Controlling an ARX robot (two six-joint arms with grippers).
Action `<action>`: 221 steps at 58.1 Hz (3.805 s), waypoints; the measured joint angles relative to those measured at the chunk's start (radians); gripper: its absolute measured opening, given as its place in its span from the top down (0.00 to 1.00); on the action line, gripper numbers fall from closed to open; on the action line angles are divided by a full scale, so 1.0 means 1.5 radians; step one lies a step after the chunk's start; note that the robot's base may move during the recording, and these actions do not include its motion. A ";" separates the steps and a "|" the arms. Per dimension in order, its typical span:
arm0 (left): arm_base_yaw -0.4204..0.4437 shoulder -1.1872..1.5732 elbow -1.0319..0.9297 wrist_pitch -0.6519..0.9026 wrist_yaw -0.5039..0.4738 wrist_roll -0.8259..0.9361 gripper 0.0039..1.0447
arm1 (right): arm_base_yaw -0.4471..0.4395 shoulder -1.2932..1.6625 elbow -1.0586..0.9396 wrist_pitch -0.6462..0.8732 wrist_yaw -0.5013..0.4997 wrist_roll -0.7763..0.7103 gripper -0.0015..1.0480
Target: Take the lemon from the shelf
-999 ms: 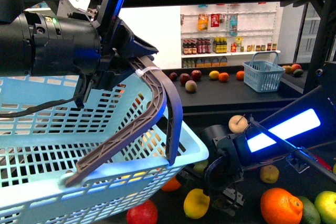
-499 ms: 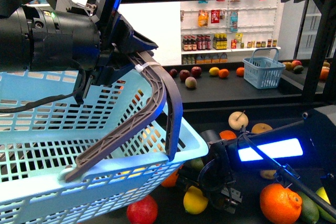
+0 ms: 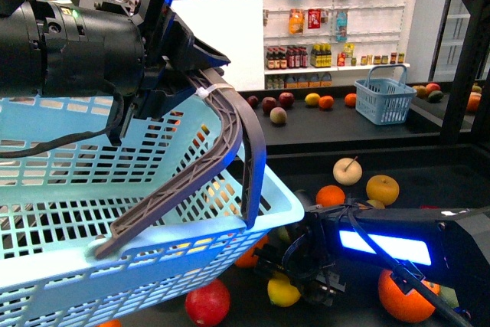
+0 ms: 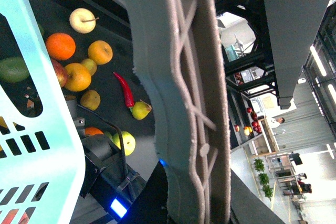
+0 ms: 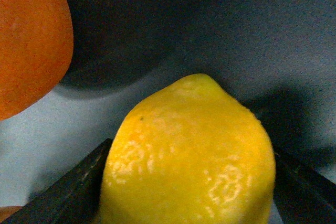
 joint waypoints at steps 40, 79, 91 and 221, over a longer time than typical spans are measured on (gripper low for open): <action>0.000 0.000 0.000 0.000 -0.001 0.000 0.91 | -0.120 -0.414 -0.647 0.412 0.107 -0.111 0.37; 0.000 0.000 0.000 0.000 -0.001 0.000 0.91 | -0.077 -0.851 -0.967 0.488 -0.115 -0.085 0.37; 0.000 0.000 0.000 0.000 -0.001 0.000 0.91 | -0.026 -0.876 -0.990 0.488 -0.134 -0.066 0.37; 0.000 0.001 0.000 -0.002 -0.001 -0.001 0.91 | -0.178 -1.956 -1.747 0.462 -0.003 -0.439 0.97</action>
